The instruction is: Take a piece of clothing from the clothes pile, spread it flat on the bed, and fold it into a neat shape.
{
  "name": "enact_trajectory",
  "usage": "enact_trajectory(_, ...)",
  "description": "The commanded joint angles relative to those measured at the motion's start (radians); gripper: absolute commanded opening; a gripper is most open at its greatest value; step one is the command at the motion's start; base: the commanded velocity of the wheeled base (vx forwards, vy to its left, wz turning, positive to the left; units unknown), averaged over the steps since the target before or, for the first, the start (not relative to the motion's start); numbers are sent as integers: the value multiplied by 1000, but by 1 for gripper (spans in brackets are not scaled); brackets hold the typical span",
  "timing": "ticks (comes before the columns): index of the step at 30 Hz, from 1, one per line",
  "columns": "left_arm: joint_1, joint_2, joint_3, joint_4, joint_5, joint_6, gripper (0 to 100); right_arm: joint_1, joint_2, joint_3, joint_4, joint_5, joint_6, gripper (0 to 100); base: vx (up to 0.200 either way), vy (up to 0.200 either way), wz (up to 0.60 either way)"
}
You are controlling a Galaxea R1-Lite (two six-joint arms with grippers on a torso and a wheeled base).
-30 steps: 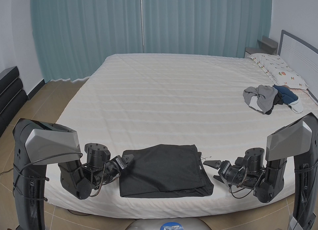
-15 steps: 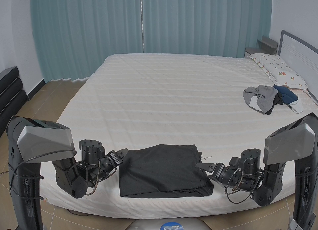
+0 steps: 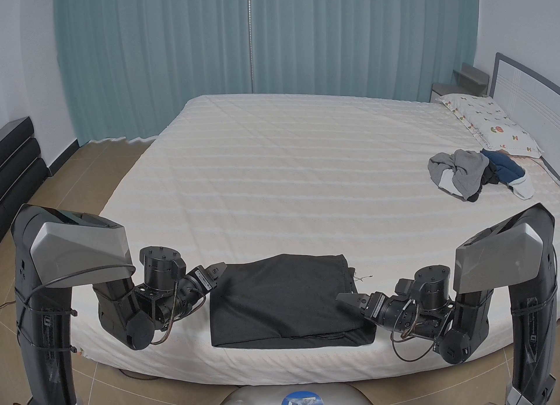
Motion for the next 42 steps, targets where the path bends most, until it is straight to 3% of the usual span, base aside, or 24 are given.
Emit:
enact_trajectory(1, 5, 3, -1, 0, 1, 1, 100, 19, 47, -23, -12, -1, -10, 0, 0, 0, 0)
enact_trajectory(3, 5, 3, -1, 0, 0, 1, 100, 22, 55, -22, -12, -1, -22, 0, 0, 0, 0)
enact_trajectory(9, 6, 2, -1, 0, 1, 1, 100, 25, 93, -8, -12, -30, -163, 0, 0, 0, 0)
enact_trajectory(14, 19, -1, -4, 0, 1, 2, 100, 18, 81, 4, -12, -76, -168, 0, 0, 0, 0)
enact_trajectory(29, 22, -3, -1, 0, 1, 2, 100, -11, 40, 81, -13, -79, -174, 0, 0, 0, 0)
enact_trajectory(30, 22, -3, -1, 0, 1, 2, 100, -11, 40, 81, -13, -79, -174, 100, 0, 0, 0)
enact_trajectory(35, 23, -20, 1, 0, 1, 5, 100, -22, 32, 86, -13, -79, -191, 100, 0, 0, 0)
enact_trajectory(42, 45, -122, 1, 9, -2, 47, 100, -70, -124, 86, -12, -73, -177, 100, 0, 0, 0)
